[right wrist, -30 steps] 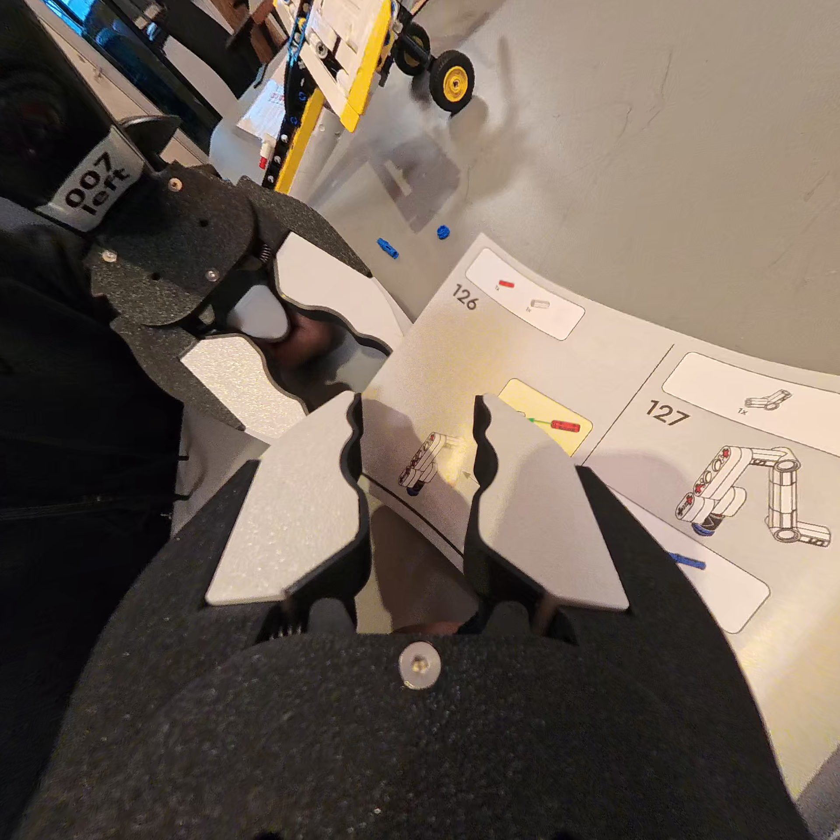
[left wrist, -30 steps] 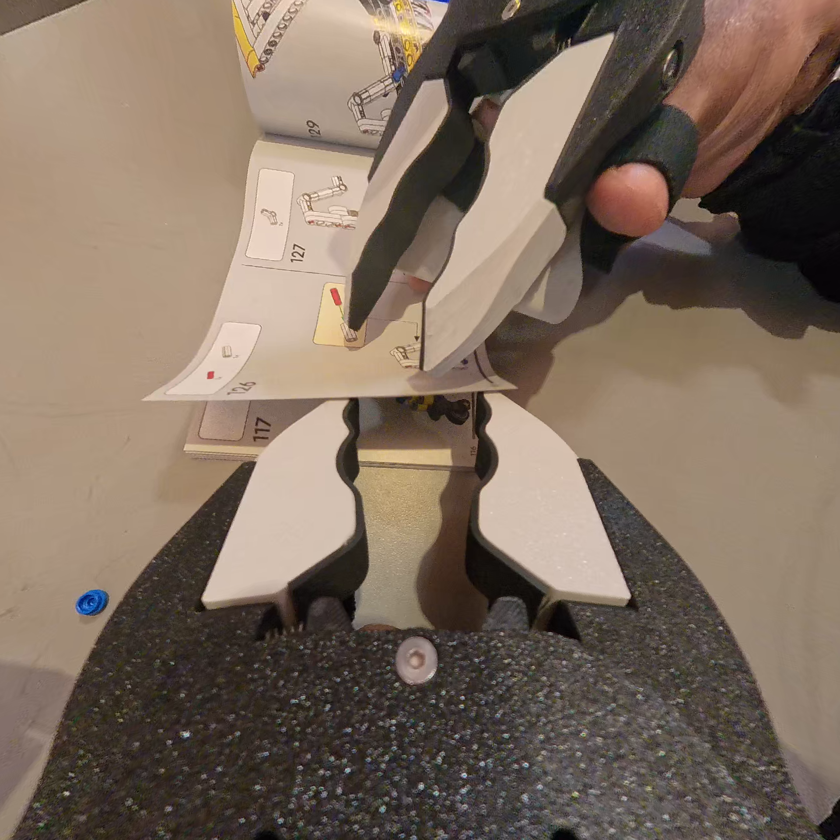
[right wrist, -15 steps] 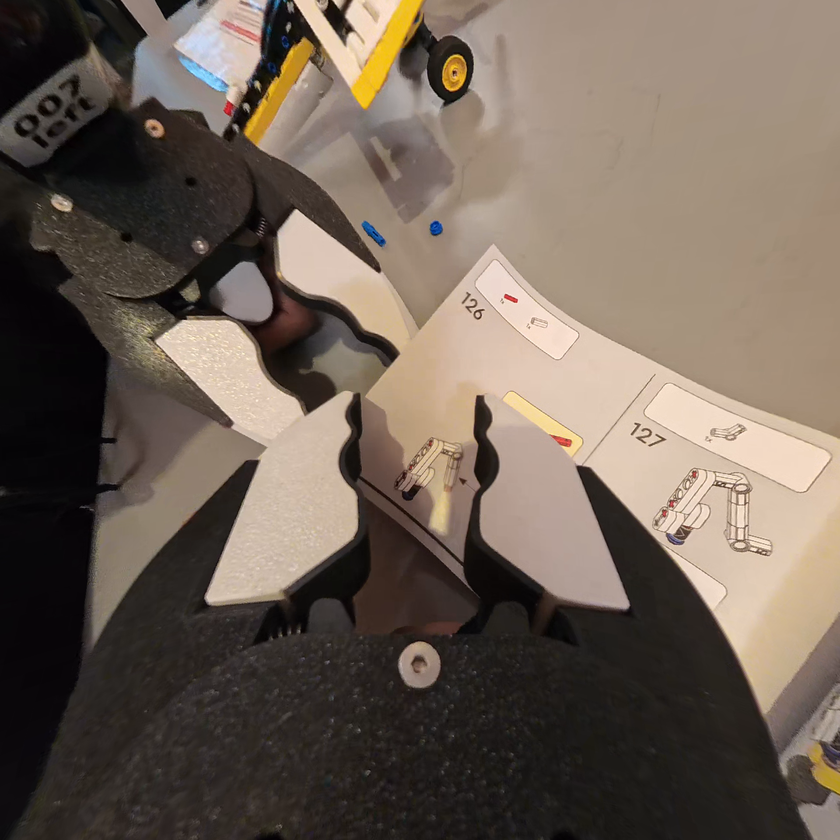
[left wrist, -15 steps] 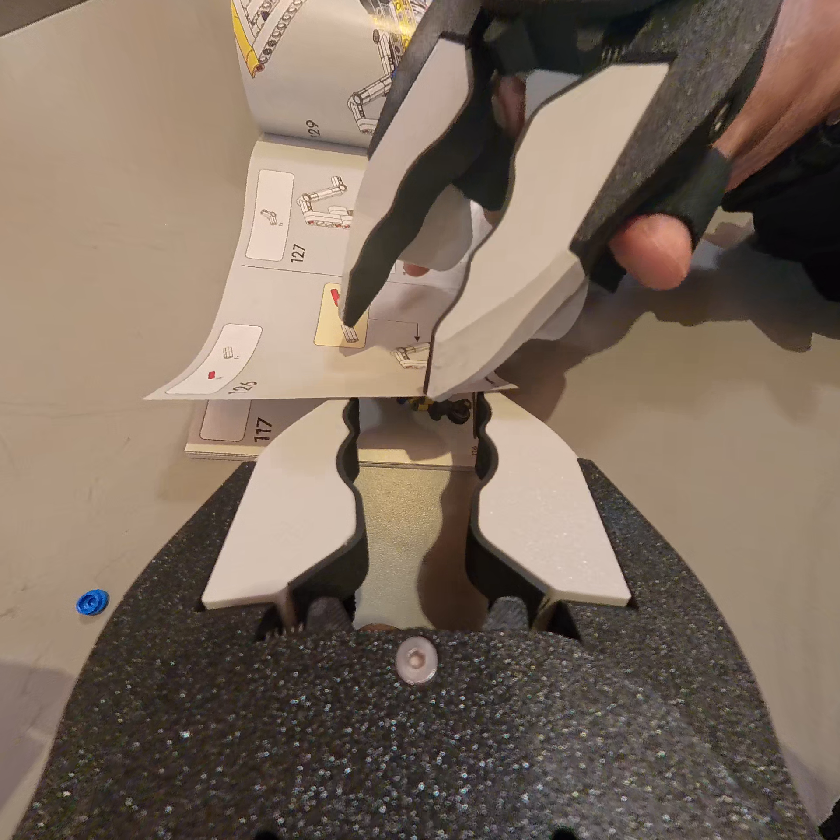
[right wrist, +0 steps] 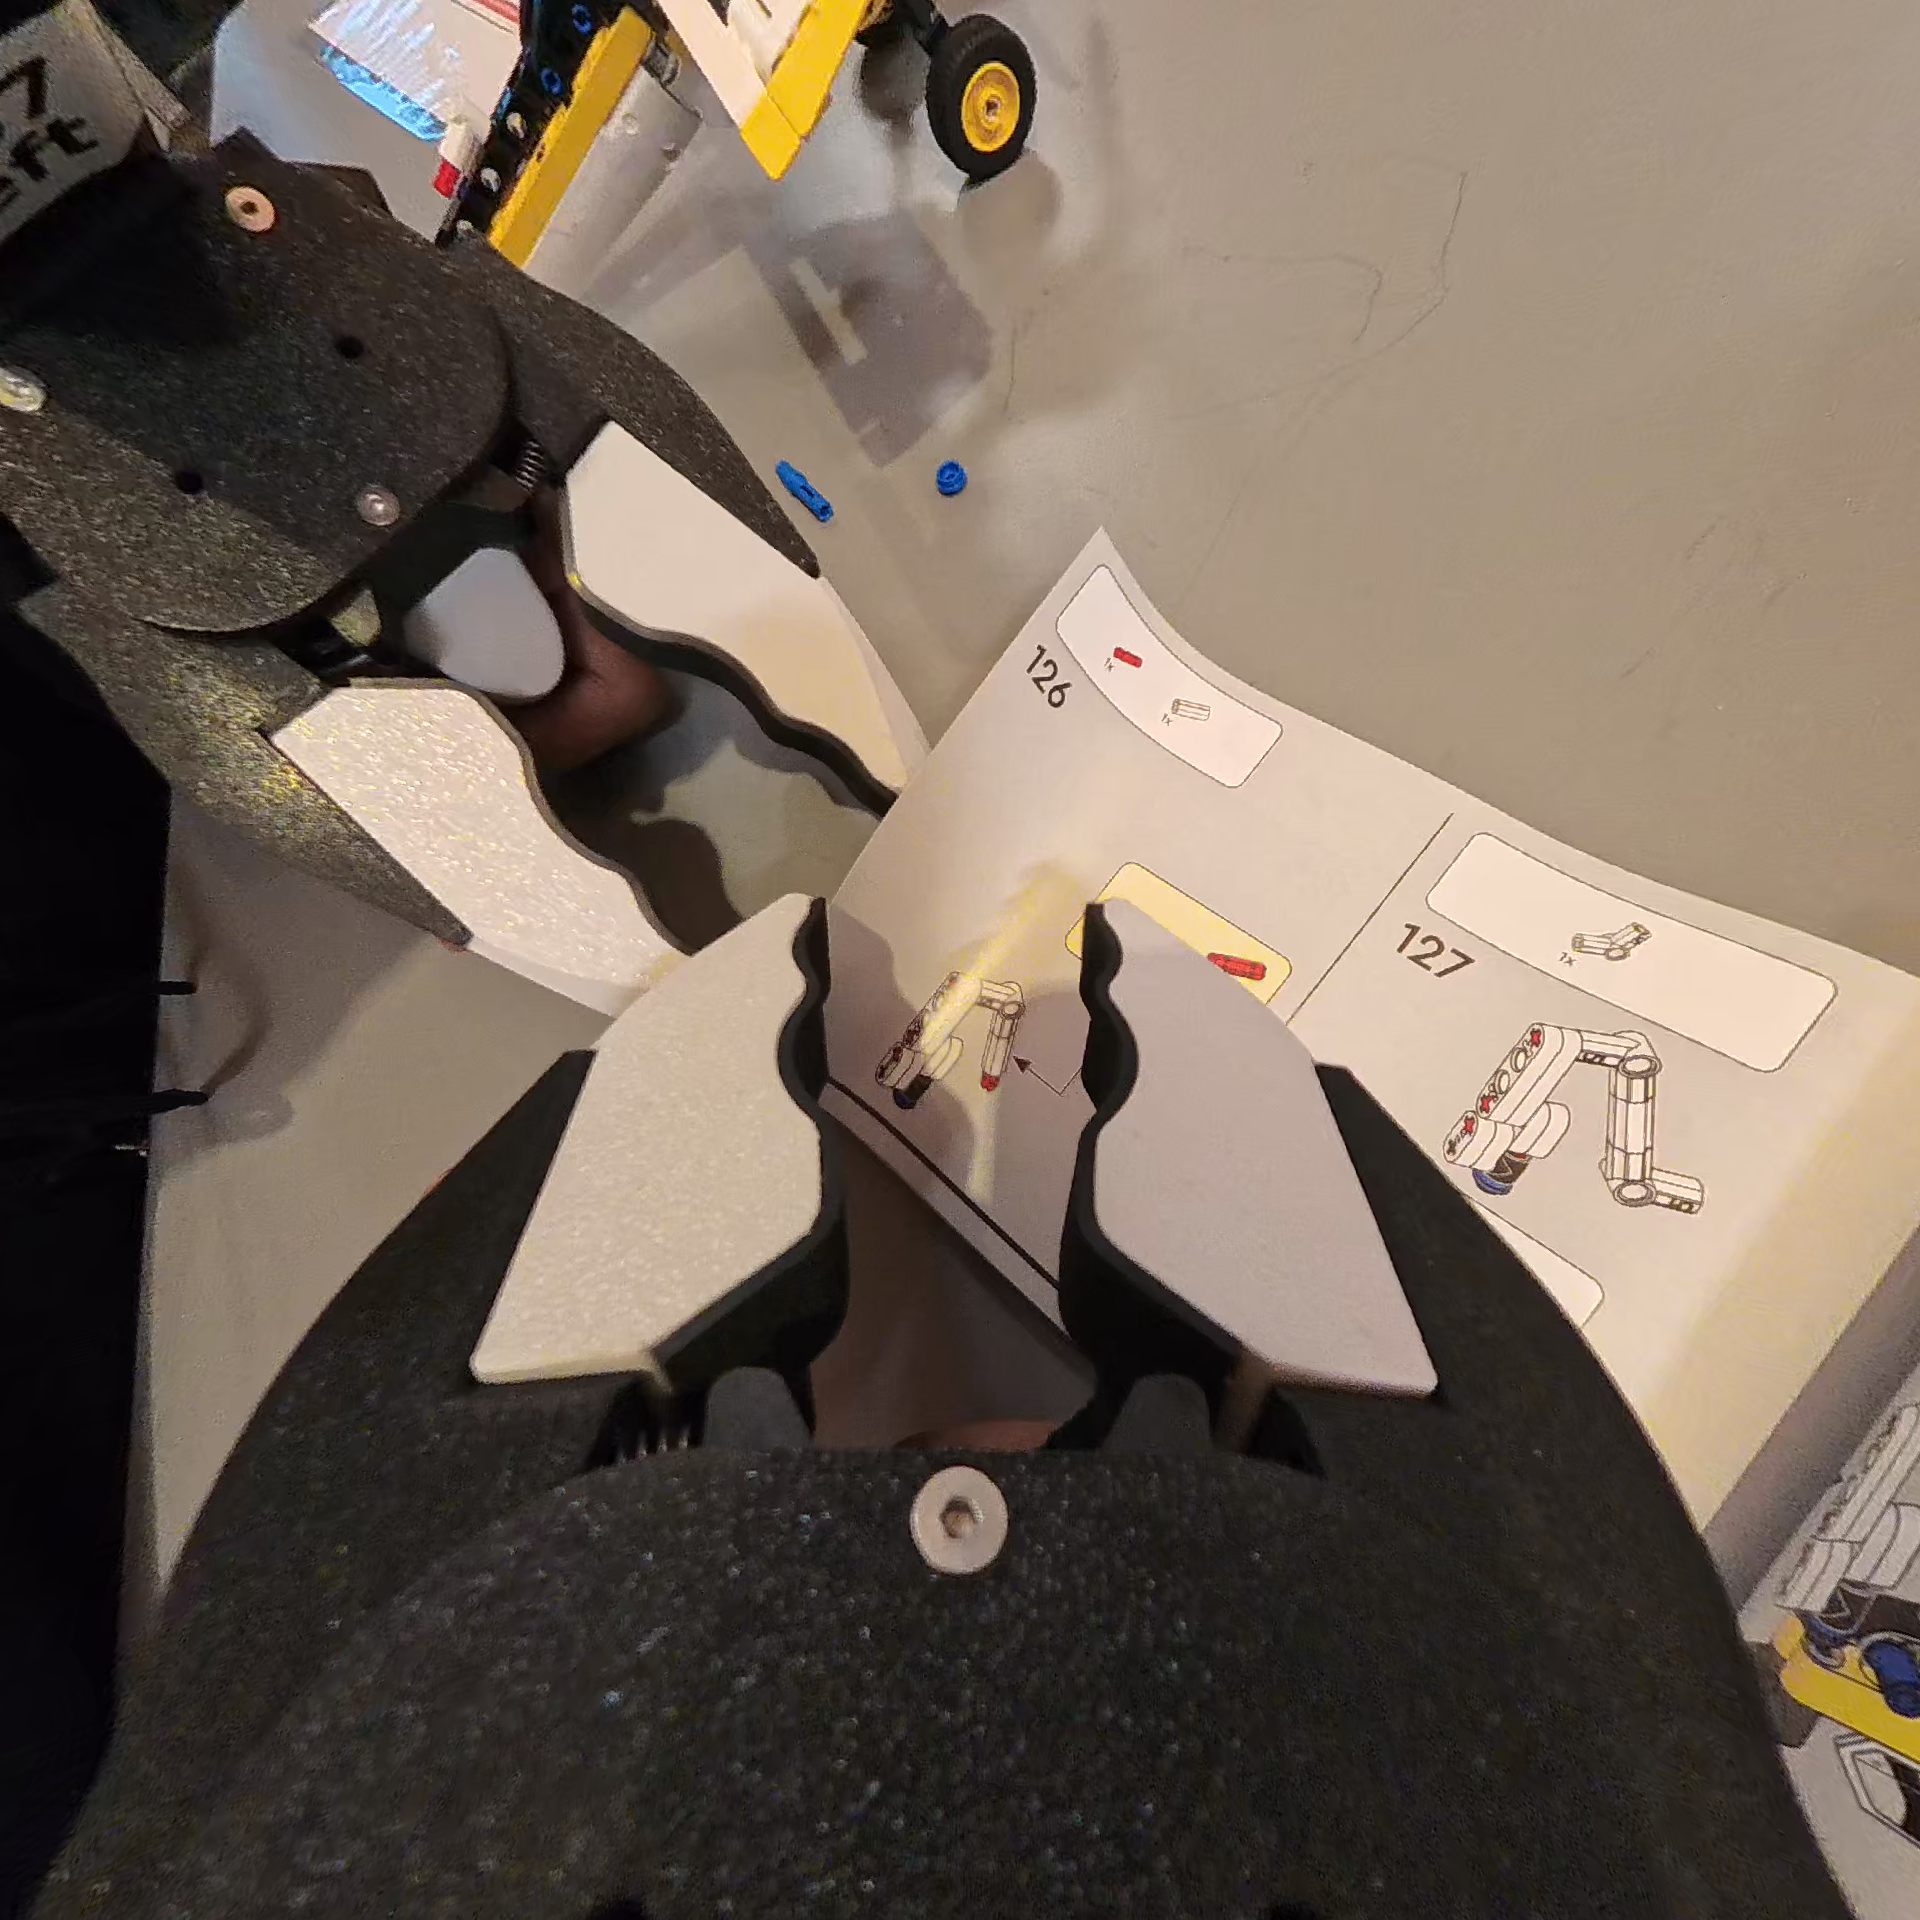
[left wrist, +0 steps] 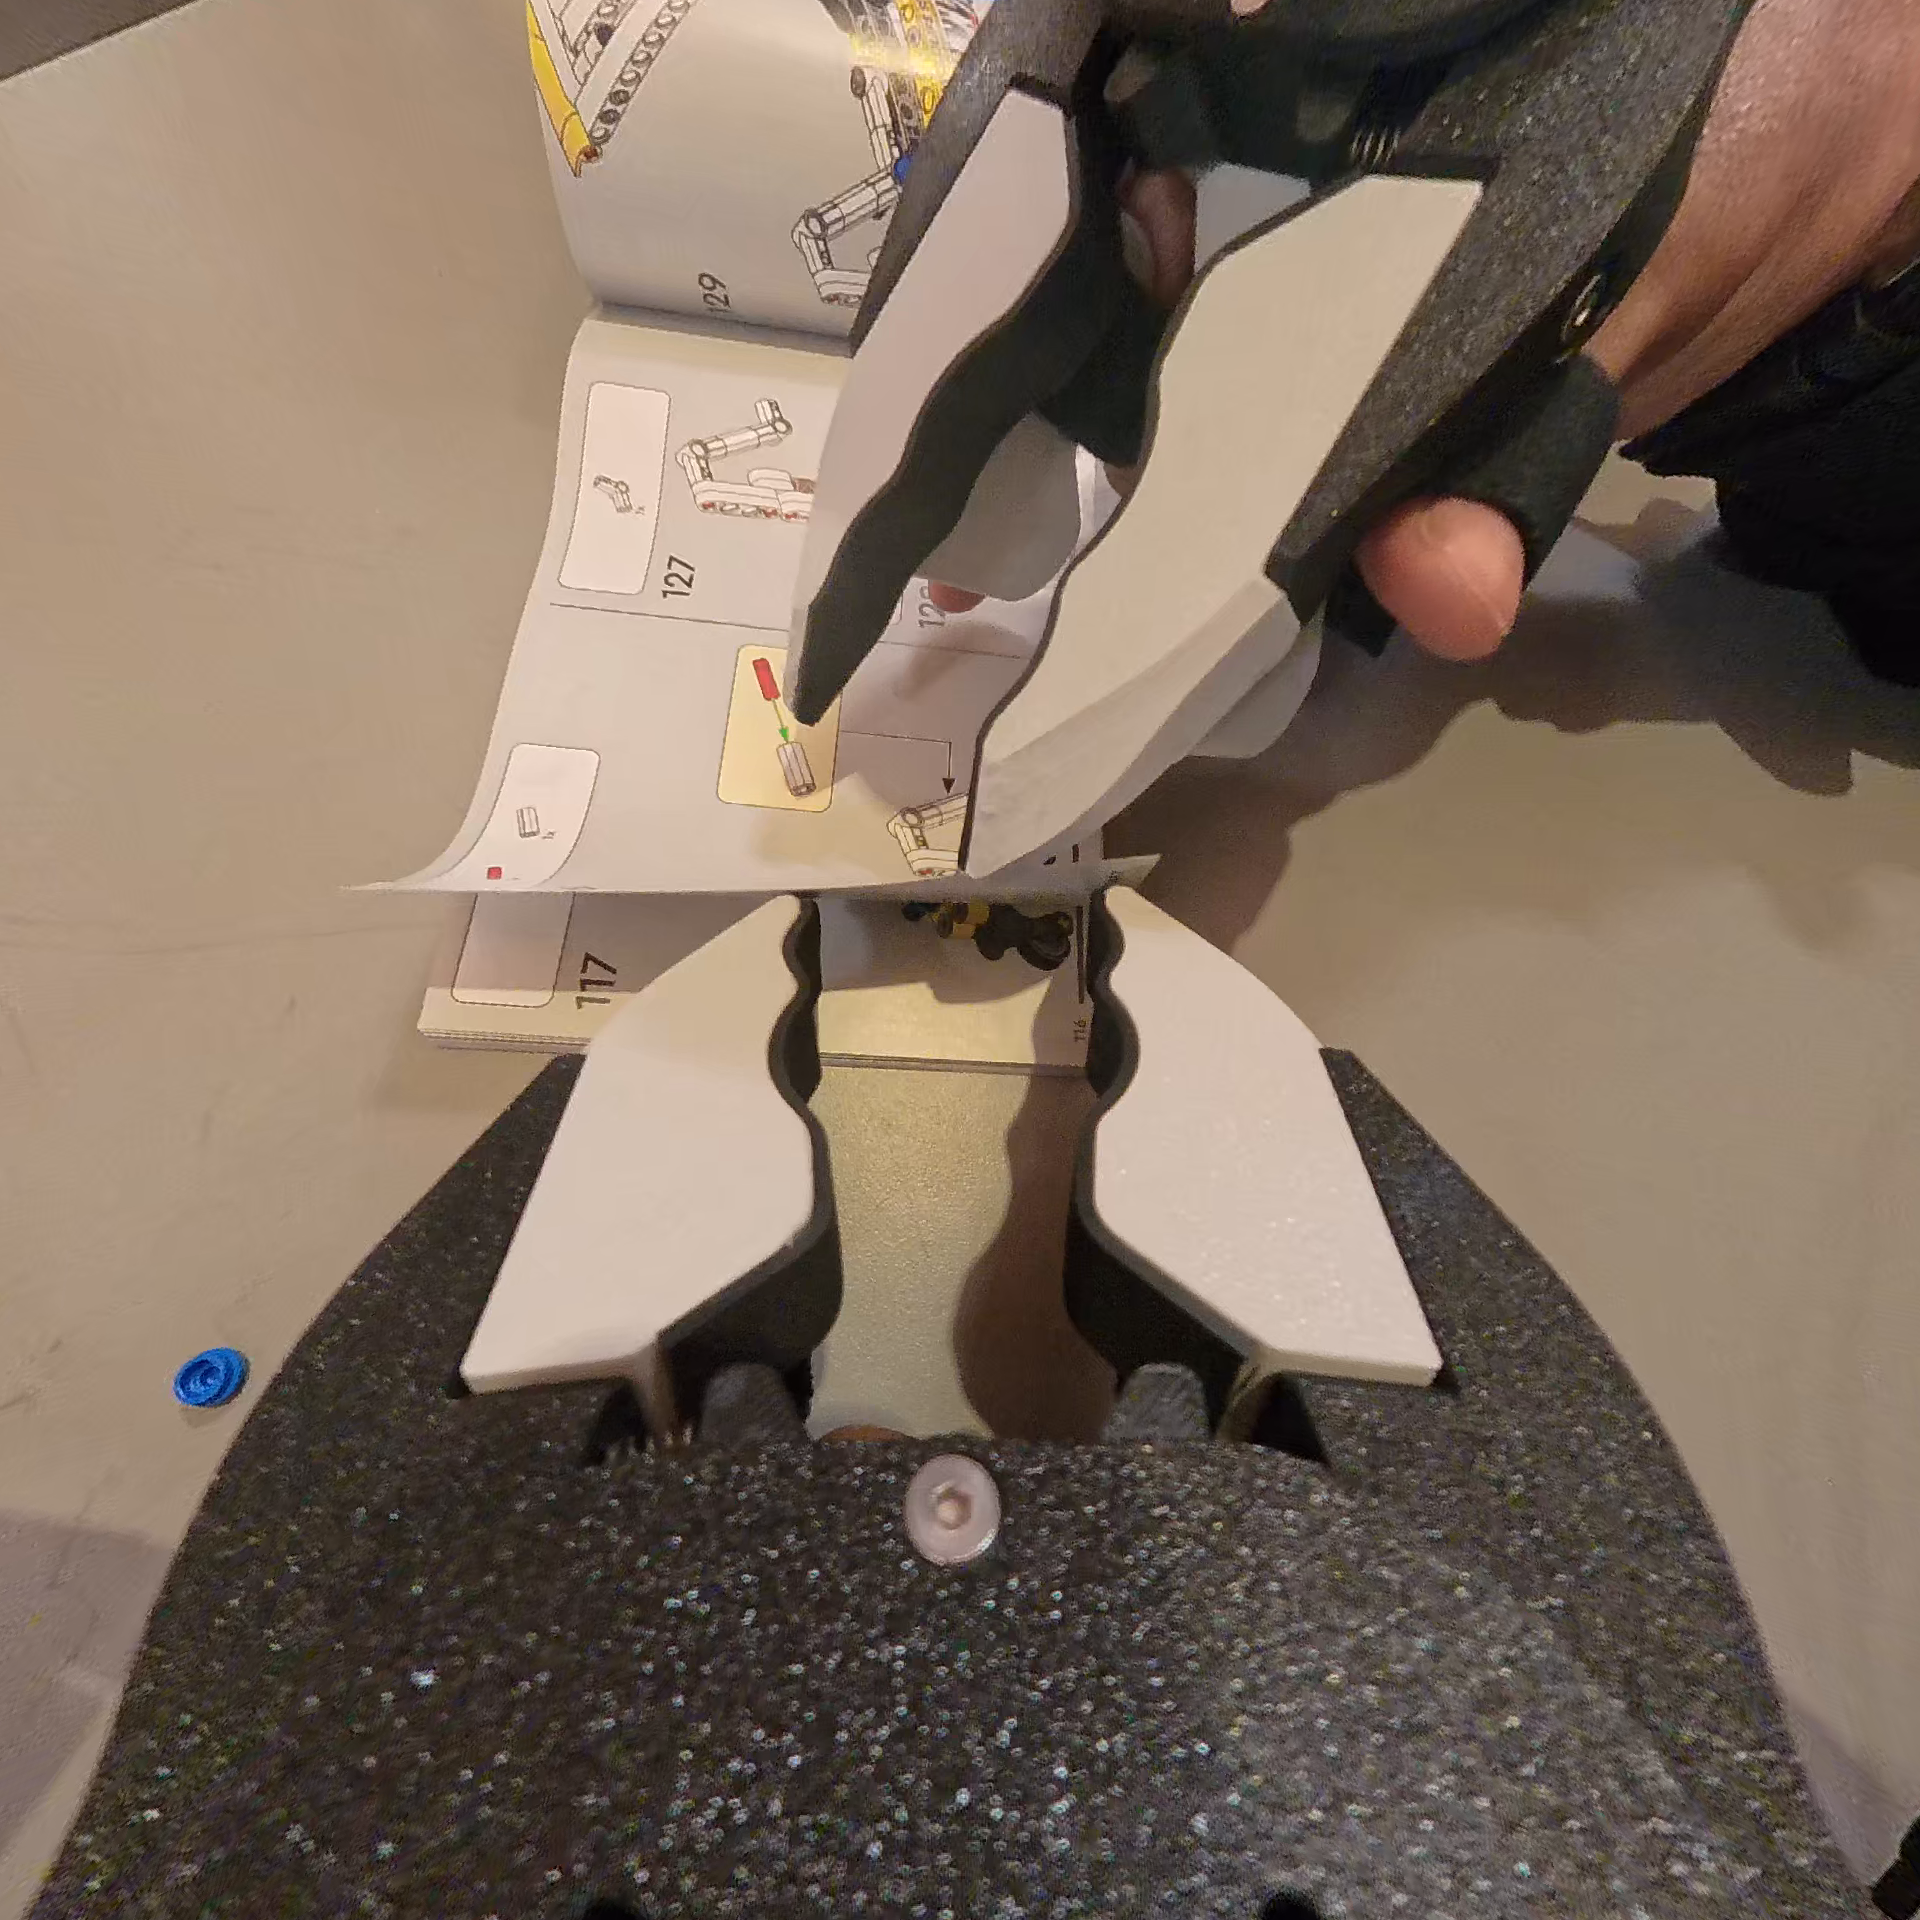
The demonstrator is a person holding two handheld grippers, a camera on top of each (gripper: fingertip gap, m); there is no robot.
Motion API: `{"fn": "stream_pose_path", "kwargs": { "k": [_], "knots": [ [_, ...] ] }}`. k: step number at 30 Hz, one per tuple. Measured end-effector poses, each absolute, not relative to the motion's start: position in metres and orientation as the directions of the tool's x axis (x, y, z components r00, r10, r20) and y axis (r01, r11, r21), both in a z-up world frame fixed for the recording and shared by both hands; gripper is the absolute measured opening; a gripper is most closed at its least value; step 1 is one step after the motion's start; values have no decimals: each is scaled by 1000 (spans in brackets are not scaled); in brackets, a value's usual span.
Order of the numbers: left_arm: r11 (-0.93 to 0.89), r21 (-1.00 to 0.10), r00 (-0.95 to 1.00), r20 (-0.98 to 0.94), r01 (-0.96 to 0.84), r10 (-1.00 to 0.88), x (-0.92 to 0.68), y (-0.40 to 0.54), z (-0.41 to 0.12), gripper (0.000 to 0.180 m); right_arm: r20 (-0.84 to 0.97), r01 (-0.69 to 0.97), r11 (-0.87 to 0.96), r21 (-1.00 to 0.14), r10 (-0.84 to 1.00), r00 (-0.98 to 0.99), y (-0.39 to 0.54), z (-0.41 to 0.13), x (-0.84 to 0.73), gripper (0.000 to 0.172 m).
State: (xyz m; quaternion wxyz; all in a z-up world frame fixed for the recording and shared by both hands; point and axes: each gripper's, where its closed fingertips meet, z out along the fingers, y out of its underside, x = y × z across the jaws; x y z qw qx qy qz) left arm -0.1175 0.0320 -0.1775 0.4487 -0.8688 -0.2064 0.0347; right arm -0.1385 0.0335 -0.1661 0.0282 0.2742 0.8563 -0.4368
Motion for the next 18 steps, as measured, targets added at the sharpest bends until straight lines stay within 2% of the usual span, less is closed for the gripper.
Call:
{"fn": "stream_pose_path", "kwargs": {
  "k": [18],
  "knots": [
    [-512, -794, 913, 126, 327, 389, -118, 31, -177, 50, -365, 534, 416, -736, 420, -831, 37, -164, -138, 46]
  ]
}}
